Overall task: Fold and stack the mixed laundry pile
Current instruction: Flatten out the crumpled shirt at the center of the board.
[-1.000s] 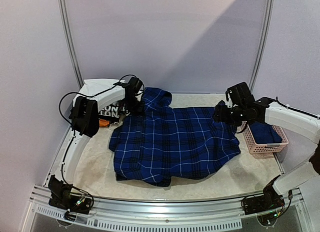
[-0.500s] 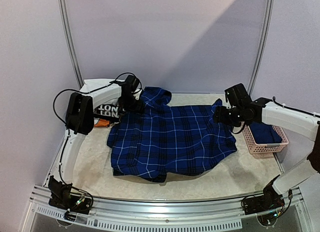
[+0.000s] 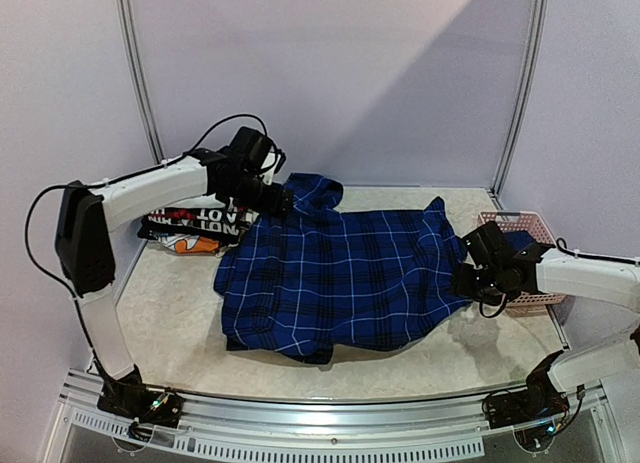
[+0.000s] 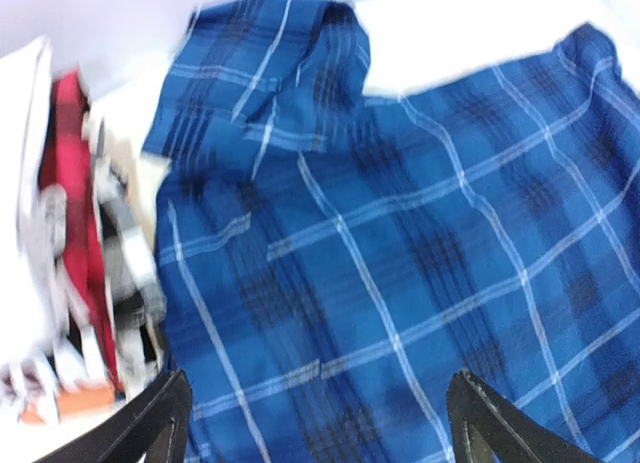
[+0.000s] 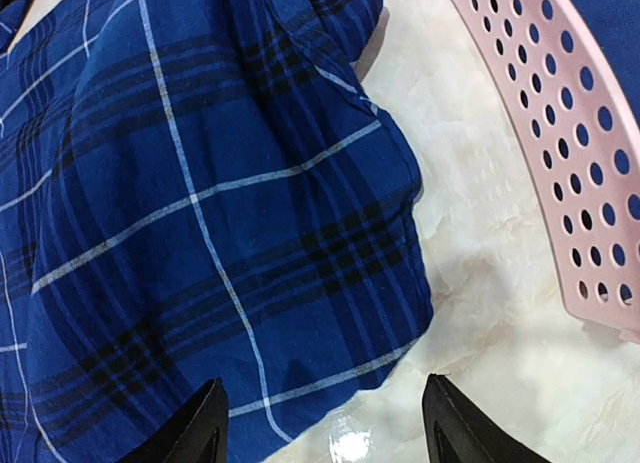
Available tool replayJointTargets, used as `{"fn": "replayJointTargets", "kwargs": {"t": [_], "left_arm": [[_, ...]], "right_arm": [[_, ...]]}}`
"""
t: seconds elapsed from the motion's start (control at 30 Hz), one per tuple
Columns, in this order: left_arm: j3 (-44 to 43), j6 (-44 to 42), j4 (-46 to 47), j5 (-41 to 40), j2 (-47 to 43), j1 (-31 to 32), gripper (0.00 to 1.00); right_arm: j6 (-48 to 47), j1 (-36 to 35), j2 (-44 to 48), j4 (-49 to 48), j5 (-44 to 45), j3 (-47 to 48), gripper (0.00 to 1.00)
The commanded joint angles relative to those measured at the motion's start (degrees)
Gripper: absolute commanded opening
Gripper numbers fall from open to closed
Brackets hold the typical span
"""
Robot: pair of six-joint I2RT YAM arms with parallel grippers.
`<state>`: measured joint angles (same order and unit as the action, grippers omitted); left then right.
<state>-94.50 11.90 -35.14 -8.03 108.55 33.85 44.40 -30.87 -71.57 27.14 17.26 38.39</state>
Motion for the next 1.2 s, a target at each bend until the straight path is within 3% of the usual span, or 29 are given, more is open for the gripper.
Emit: {"fn": "replayJointTargets", "kwargs": {"t": [0.0,0.2,0.37,0.7,0.8,0.97,1.07,1.17], "left_arm": [[13.9,4.0,3.3,-5.9,-9.4,3.0,0.91],[33.3,8.1,7.4,-10.9,-21.9,6.8,0.91],[44.4,13.2,8.3,-13.3,-30.2,10.0,0.89],[58.0,23.3,8.2,-14.2,-39.4,17.2,0.84],[60.4,24.6,8.1,-14.8,-41.2,18.5,0.82],[63.7,26.4,7.4,-16.1,-45.8,20.1,0.81],[65.2,27.5,6.1,-17.3,-48.8,20.7,0.81],[66.5,28.3,4.9,-18.4,-51.8,21.1,0.81]], "right_arm": [[1.6,-0.3,-2.8,-4.7,0.8,0.0,0.65],[0.7,-0.1,-10.5,-6.5,0.6,2.0,0.53],[0.6,0.0,-13.9,-5.1,2.1,3.3,0.45],[-0.1,0.0,-14.6,-3.8,-0.7,1.9,0.15],[0.0,-0.1,-13.5,-2.8,-0.7,1.4,0.0],[0.2,-0.3,-11.6,0.7,-0.7,2.5,0.03],[-0.1,-0.5,-9.5,4.4,-0.8,4.4,0.27],[-0.4,-0.8,-6.7,7.1,-1.1,5.1,0.44]]}}
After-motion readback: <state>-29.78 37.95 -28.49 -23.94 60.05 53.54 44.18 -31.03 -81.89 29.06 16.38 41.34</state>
